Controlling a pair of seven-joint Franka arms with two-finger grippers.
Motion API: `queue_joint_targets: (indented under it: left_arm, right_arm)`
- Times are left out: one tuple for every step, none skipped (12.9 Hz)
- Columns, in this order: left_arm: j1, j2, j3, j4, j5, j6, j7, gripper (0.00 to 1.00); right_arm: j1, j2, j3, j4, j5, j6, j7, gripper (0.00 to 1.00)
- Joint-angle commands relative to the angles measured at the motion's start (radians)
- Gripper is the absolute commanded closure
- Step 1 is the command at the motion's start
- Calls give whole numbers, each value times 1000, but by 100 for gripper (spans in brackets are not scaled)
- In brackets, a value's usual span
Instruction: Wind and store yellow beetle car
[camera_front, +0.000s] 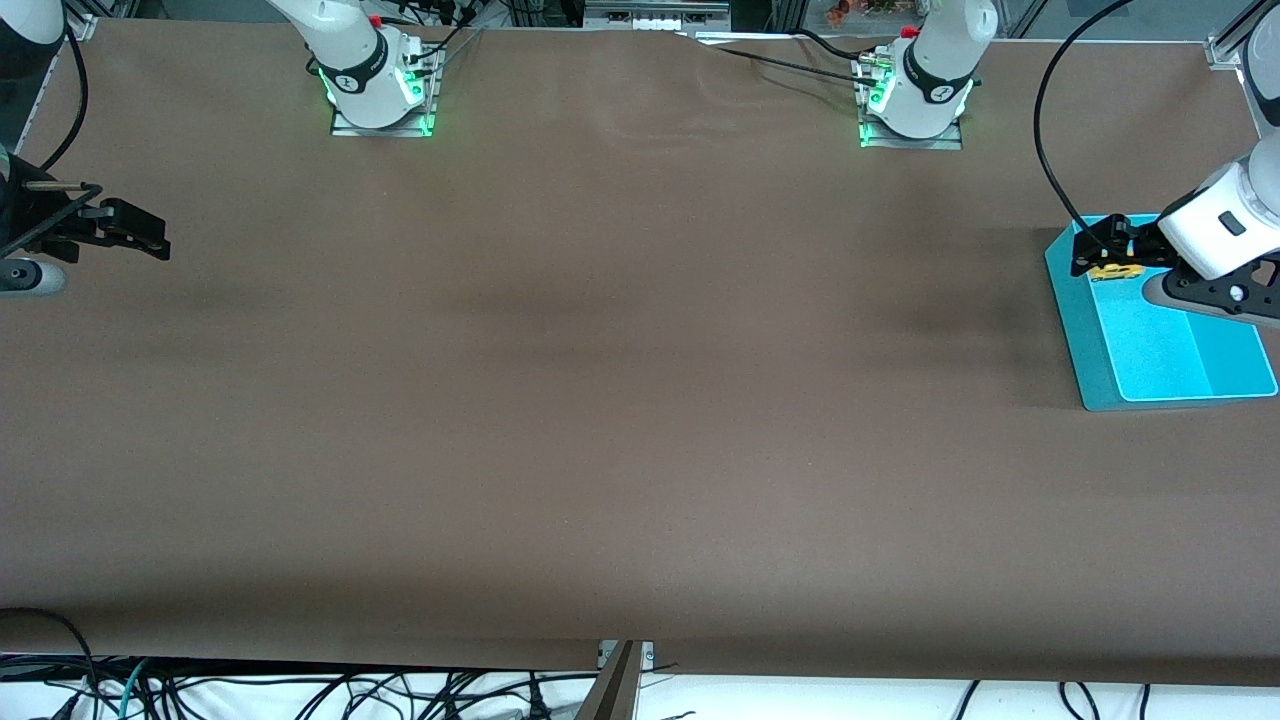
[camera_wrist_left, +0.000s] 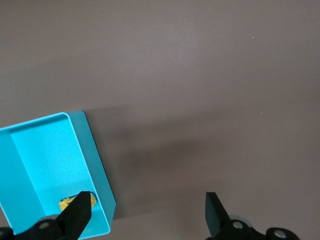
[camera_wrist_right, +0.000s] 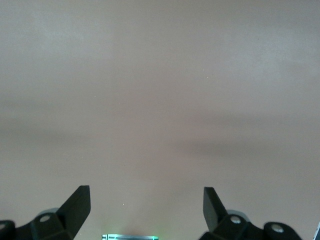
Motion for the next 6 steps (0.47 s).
queue_joint_targets:
  left_arm:
    - [-15, 1, 7, 41, -31, -44, -124, 0]
    - [-15, 1, 12, 44, -63, -44, -166, 0]
    - [-15, 1, 13, 44, -66, -44, -167, 0]
    - [-15, 1, 13, 44, -65, -44, -162, 0]
    - [-15, 1, 12, 42, -63, -44, -162, 0]
    - [-15, 3, 13, 39, -63, -44, -161, 0]
  right_arm:
    - [-4, 7, 3, 18, 0, -6, 4, 0]
    - [-6, 7, 3, 18, 0, -4, 4, 0]
    - [-4, 7, 3, 18, 0, -6, 4, 0]
    - [-4, 7, 3, 18, 0, -4, 4, 0]
    - [-4, 7, 3, 18, 0, -6, 4, 0]
    - [-4, 7, 3, 18, 0, -4, 4, 0]
